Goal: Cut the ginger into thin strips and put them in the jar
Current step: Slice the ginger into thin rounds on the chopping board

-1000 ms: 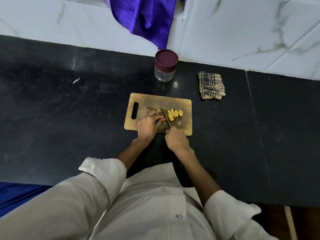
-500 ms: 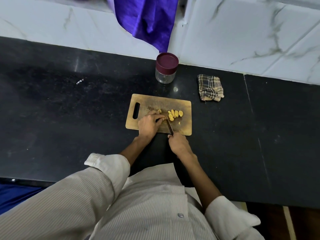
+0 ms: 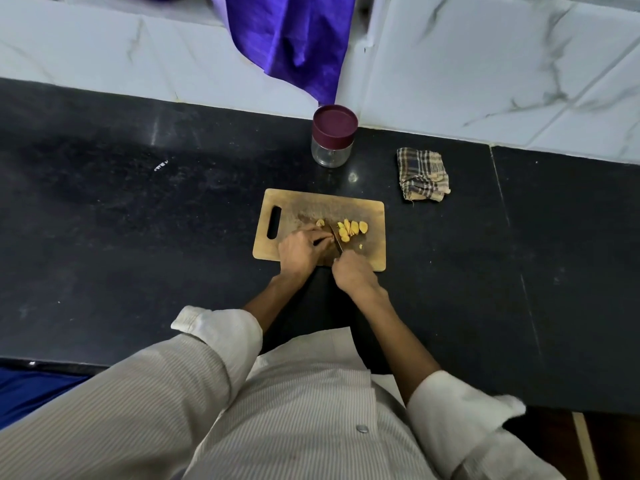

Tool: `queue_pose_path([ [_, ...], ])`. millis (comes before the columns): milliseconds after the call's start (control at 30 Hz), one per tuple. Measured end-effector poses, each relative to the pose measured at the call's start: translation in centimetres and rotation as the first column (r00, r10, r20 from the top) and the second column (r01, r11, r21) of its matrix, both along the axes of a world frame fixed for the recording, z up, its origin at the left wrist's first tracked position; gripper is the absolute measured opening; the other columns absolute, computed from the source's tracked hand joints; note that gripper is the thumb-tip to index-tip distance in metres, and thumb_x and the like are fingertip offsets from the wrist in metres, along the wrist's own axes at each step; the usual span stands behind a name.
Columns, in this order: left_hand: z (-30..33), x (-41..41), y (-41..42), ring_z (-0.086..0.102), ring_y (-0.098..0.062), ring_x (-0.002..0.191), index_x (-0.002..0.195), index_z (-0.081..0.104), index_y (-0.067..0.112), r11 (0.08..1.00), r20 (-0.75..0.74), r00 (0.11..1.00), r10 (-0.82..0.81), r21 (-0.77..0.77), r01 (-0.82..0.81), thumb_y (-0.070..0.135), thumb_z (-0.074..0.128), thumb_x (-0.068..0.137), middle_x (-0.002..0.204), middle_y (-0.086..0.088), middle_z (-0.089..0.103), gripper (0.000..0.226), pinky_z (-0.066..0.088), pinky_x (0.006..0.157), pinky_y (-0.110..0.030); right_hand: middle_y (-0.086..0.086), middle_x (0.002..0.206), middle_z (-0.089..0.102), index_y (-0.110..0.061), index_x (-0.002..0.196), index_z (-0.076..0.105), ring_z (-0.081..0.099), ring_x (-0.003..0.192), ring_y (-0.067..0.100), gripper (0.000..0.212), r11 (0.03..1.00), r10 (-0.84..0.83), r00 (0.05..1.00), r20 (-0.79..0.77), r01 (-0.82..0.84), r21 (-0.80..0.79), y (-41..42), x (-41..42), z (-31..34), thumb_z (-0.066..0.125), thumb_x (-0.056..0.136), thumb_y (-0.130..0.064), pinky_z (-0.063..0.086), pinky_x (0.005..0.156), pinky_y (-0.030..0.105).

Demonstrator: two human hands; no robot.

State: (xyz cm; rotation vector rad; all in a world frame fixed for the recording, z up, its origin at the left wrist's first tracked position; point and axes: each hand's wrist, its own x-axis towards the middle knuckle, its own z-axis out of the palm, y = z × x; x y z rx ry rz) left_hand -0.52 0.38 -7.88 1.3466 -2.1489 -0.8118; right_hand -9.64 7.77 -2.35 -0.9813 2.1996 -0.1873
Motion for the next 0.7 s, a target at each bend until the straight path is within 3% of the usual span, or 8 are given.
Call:
queue_pose_path([
  [133, 0.1, 0.1, 0.3, 0.063, -0.013, 0.086, 0.099, 0.076, 0.023, 1.000, 0.009, 1.000, 0.013, 0.017, -0.013, 0.030, 0.068, 0.087, 0.102, 0.007, 0.068, 0.016, 0.043, 0.062, -0.025, 0.017, 0.118, 0.064, -0.006, 0.121, 0.059, 0.061, 0.107, 0.034, 0.031, 1.000, -0.004, 1.000, 0.028, 0.004, 0.002, -0.1, -0.1, -0.3, 0.043, 0.103, -0.025, 0.049, 0.085, 0.041],
  [200, 0.2, 0.1, 0.0, 0.062, -0.013, 0.086, 0.100, 0.075, 0.022, 1.000, 0.013, 1.000, 0.013, 0.023, -0.013, 0.030, 0.066, 0.088, 0.103, 0.006, 0.067, 0.017, 0.041, 0.063, -0.024, 0.011, 0.097, 0.062, -0.011, 0.117, 0.057, 0.062, 0.085, 0.028, 0.027, 0.999, -0.036, 0.990, 0.137, 0.037, -0.005, 0.3, -0.9, -0.3, 0.041, 0.104, -0.028, 0.052, 0.075, 0.041],
  [233, 0.2, 0.1, -0.1, 0.061, -0.013, 0.087, 0.100, 0.075, 0.021, 0.999, 0.012, 1.000, 0.009, 0.032, -0.009, 0.029, 0.065, 0.089, 0.103, 0.005, 0.067, 0.017, 0.041, 0.064, -0.025, 0.007, 0.081, 0.056, -0.015, 0.110, 0.056, 0.056, 0.068, 0.022, 0.021, 0.994, -0.105, 0.962, 0.251, 0.111, -0.008, 0.5, -1.4, -0.3, 0.040, 0.104, -0.029, 0.050, 0.062, 0.037],
  [300, 0.2, 0.3, -0.1, 0.061, -0.015, 0.088, 0.099, 0.075, 0.020, 0.999, 0.005, 1.000, 0.004, 0.041, -0.005, 0.027, 0.065, 0.089, 0.103, 0.003, 0.066, 0.016, 0.042, 0.066, -0.026, 0.001, 0.064, 0.040, -0.020, 0.096, 0.049, 0.035, 0.046, 0.013, 0.015, 0.959, -0.268, 0.848, 0.458, 0.280, 0.043, 1.0, -2.1, -0.2, 0.040, 0.104, -0.029, 0.032, 0.041, 0.024],
  [367, 0.1, 0.3, -0.2, 0.061, -0.015, 0.090, 0.100, 0.075, 0.020, 0.999, 0.013, 1.000, 0.001, 0.044, -0.002, 0.028, 0.065, 0.089, 0.104, 0.003, 0.065, 0.016, 0.043, 0.067, -0.026, -0.001, 0.060, 0.035, -0.019, 0.089, 0.046, 0.027, 0.040, 0.009, 0.019, 0.945, -0.310, 0.794, 0.522, 0.317, 0.078, 1.3, -2.5, -0.2, 0.040, 0.103, -0.029, 0.022, 0.037, 0.017],
  [467, 0.4, 0.2, -0.1, 0.060, -0.014, 0.096, 0.109, 0.072, 0.024, 0.997, 0.035, 0.998, -0.053, 0.058, 0.051, 0.033, 0.066, 0.088, 0.111, 0.004, 0.063, 0.024, 0.048, 0.073, -0.030, -0.001, 0.060, 0.036, -0.018, 0.088, 0.045, 0.027, 0.040, 0.010, 0.021, 0.950, -0.301, 0.801, 0.517, 0.297, 0.094, 1.0, -2.6, -0.1, 0.040, 0.104, -0.030, 0.022, 0.035, 0.016],
  [600, 1.1, -0.1, 0.0, 0.058, -0.012, 0.098, 0.108, 0.071, 0.026, 0.994, 0.061, 0.993, -0.106, 0.043, 0.103, 0.033, 0.064, 0.090, 0.110, 0.006, 0.062, 0.021, 0.042, 0.071, -0.025, 0.001, 0.063, 0.038, -0.019, 0.089, 0.047, 0.032, 0.043, 0.013, 0.021, 0.972, -0.232, 0.860, 0.455, 0.220, 0.080, 0.6, -2.5, -0.2, 0.040, 0.104, -0.031, 0.026, 0.039, 0.019],
  [700, 1.0, -0.3, 0.2, 0.059, -0.013, 0.099, 0.109, 0.072, 0.026, 0.999, 0.101, 0.994, -0.050, 0.019, 0.049, 0.030, 0.059, 0.093, 0.113, 0.008, 0.063, 0.020, 0.041, 0.070, -0.025, 0.006, 0.080, 0.052, -0.013, 0.110, 0.056, 0.052, 0.064, 0.021, 0.024, 0.996, -0.084, 0.961, 0.262, 0.082, 0.018, 0.3, -1.8, -0.4, 0.040, 0.104, -0.030, 0.048, 0.055, 0.032],
])
